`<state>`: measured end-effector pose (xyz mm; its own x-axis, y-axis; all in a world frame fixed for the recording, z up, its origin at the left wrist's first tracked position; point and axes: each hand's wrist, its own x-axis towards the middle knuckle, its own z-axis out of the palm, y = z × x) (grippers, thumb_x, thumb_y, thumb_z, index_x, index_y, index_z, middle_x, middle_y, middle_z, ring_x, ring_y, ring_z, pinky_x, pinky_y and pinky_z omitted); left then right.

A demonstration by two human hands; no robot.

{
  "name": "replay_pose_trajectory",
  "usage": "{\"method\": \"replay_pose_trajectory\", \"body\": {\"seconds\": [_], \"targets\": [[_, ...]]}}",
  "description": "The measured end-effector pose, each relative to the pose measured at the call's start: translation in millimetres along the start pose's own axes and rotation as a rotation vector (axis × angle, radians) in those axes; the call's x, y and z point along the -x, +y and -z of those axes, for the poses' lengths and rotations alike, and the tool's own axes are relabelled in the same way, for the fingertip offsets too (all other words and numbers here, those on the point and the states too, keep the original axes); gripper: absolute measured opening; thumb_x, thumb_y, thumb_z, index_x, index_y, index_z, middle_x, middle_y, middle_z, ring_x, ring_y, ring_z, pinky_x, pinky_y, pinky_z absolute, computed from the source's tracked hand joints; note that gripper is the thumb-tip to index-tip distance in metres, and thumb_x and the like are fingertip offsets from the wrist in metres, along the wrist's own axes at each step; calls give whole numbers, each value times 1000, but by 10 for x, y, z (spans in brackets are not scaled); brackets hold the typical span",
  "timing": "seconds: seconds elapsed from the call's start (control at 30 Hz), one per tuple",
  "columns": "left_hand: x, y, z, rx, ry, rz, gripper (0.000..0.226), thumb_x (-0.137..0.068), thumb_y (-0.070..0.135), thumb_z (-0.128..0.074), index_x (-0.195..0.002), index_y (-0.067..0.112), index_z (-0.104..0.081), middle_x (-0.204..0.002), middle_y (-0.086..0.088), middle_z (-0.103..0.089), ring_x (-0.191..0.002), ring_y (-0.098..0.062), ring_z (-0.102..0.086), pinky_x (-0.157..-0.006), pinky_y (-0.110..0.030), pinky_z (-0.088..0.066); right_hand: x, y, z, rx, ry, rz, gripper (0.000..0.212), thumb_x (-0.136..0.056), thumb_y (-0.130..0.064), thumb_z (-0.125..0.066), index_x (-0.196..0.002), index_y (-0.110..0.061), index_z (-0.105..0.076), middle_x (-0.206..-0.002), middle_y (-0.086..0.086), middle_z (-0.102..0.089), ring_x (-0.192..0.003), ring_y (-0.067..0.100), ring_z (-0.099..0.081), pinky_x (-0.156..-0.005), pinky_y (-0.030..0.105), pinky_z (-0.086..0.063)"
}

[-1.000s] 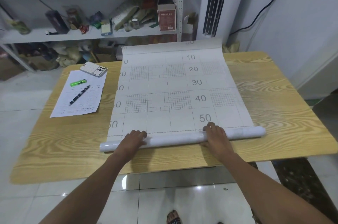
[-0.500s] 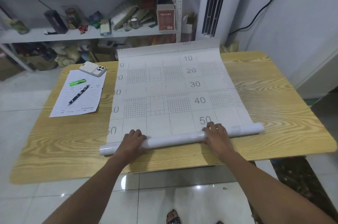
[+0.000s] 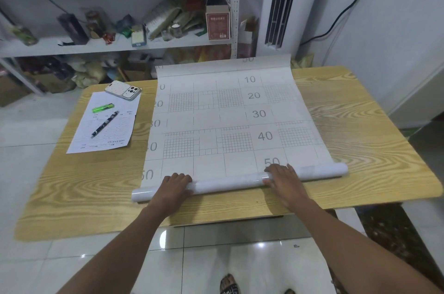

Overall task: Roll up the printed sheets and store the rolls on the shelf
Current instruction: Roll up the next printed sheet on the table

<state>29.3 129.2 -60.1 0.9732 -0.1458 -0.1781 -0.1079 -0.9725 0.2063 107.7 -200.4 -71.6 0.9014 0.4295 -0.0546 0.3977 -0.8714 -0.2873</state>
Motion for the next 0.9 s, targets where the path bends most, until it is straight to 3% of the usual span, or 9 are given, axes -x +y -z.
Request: {"method": "replay_pose_trajectory", "body": {"seconds": [0.13,0.23,0.43,0.53,0.63,0.7,0.83,0.9], "targets": [[31,0,-11,-15,41,-3,23,-90,16,-53,-114,14,-54,-110,-6,-56,-99,-27,-50,-87,-38,-37,-5,-41,-2,-10,-16,-1,47,-85,-45,-60,-119,-15,-51,-129,0,-50,-122,21,-41,-112,35,-12],[29,-23,-4,-110,74,-33,28,-73,13,-75,-98,14,-61,-95,-8,-60,-83,-28,-58,-69,-40,-49,-3,-77,9,22,-16,-27,52,-79,-41,-67,-123,-15,-53,-139,1,-43,-126,26,-34,-110,36,-18],[31,-2,11,-171,155,-18,35,-65,4,-74,-96,13,-58,-86,-7,-56,-79,-23,-43,-63,-39,-49,-19,-160,38,133,-51,-32,53,-84,-43,-60,-129,-17,-49,-130,3,-47,-114,27,-40,-101,35,-30],[14,-10,-16,-124,128,61,42,-74,7,-71,-112,11,-54,-97,-8,-58,-87,-26,-50,-72,-42,-48,-10,-161,14,180,-38,5,58,-79,-39,-67,-128,-12,-51,-115,7,-59,-102,29,-53,-93,39,-41],[-19,-9,-17,-144,37,82,58,-73,21,-75,-123,14,-47,-108,-5,-57,-96,-27,-53,-84,-41,-45,-1,-162,12,155,40,13,48,-72,-28,-77,-114,-12,-59,-96,5,-65,-87,28,-61,-88,41,-47],[-33,-17,-25,-113,15,90,52,-78,34,-69,-122,15,-49,-112,-4,-55,-101,-28,-51,-90,-43,-41,-12,-173,15,149,65,9,35,-73,-30,-76,-101,-14,-62,-88,2,-65,-81,26,-62,-87,41,-48],[-46,-56,-67,-170,1,62,50,-60,31,-83,-101,14,-60,-93,-7,-61,-82,-31,-58,-73,-45,-48,-28,-169,-28,175,90,-4,29,-74,-36,-74,-95,-18,-63,-92,-1,-65,-85,24,-60,-90,39,-43],[-65,-60,-61,-155,6,61,43,-66,24,-79,-103,12,-61,-97,-10,-59,-84,-31,-57,-76,-45,-47,-22,-155,-33,217,104,0,32,-70,-38,-77,-93,-20,-64,-97,-2,-65,-86,25,-60,-87,38,-45]]}}
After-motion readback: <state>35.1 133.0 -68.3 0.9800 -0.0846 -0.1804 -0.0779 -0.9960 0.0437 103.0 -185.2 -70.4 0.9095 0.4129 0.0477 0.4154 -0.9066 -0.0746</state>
